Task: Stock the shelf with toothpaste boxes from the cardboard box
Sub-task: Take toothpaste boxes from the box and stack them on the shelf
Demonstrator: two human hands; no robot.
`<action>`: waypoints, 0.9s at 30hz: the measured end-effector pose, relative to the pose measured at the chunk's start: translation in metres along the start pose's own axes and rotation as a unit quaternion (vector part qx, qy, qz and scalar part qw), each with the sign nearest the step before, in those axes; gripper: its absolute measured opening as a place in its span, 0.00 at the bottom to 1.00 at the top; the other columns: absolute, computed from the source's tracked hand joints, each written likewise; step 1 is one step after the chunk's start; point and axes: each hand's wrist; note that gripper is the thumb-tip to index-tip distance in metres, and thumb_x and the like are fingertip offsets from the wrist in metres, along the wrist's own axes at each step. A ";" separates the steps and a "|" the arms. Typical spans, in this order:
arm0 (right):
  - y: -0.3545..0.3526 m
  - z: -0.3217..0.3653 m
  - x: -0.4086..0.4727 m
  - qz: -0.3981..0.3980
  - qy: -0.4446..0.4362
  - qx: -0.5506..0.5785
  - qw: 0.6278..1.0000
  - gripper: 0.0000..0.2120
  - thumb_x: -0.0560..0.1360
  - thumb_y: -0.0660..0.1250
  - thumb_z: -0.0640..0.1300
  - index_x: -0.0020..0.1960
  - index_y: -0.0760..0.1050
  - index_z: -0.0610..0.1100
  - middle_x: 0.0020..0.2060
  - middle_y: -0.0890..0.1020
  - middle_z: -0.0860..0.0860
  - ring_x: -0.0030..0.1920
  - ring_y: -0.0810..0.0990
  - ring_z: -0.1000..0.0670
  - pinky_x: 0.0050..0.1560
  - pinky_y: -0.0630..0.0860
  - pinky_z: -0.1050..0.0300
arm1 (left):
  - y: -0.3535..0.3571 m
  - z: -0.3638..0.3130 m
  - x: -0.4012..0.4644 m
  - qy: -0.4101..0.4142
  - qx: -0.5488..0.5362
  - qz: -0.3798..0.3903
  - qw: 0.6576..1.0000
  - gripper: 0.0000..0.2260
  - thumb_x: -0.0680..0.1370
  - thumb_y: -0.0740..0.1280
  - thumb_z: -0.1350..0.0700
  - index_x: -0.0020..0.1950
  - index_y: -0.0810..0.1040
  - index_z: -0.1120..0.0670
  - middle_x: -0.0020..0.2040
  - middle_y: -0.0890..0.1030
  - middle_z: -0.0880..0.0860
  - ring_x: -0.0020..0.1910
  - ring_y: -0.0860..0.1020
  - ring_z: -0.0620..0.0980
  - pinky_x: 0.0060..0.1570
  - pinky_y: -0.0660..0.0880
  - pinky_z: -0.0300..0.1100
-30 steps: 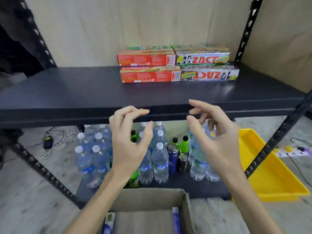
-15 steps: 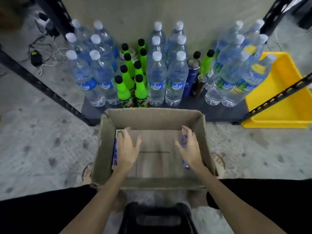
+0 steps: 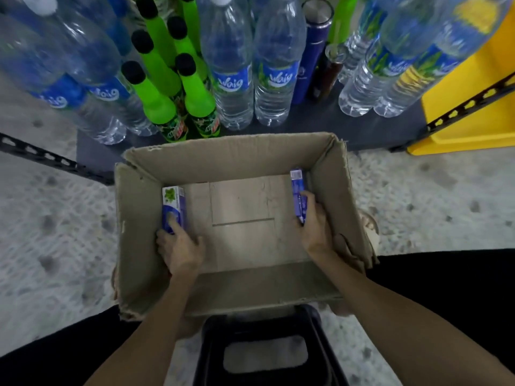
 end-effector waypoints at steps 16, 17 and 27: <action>0.006 -0.013 -0.005 0.052 -0.056 -0.162 0.984 0.43 0.79 0.65 0.52 0.79 0.37 0.64 0.53 0.77 0.37 0.50 0.74 0.39 0.55 0.74 0.42 | 0.014 -0.007 0.018 0.022 -0.002 -0.049 0.999 0.33 0.81 0.66 0.53 0.80 0.52 0.44 0.68 0.66 0.64 0.63 0.70 0.67 0.57 0.73 0.63; 0.006 -0.014 -0.003 0.055 -0.052 -0.152 0.985 0.43 0.79 0.66 0.51 0.79 0.38 0.65 0.54 0.77 0.37 0.50 0.74 0.39 0.55 0.75 0.42 | 0.015 -0.007 0.022 0.018 0.005 -0.050 0.999 0.34 0.81 0.66 0.54 0.81 0.51 0.44 0.67 0.66 0.65 0.62 0.69 0.67 0.59 0.72 0.63; -0.012 -0.004 -0.023 0.067 -0.089 -0.138 0.984 0.38 0.79 0.62 0.57 0.79 0.41 0.68 0.54 0.74 0.42 0.52 0.69 0.41 0.58 0.70 0.42 | 0.021 -0.012 -0.010 0.211 -0.045 0.069 0.974 0.38 0.80 0.65 0.61 0.82 0.50 0.38 0.61 0.64 0.59 0.57 0.69 0.61 0.60 0.74 0.58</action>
Point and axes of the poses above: each hand's wrist, its own x-axis towards the middle knuckle, its own y-axis out of the palm, z = x × y
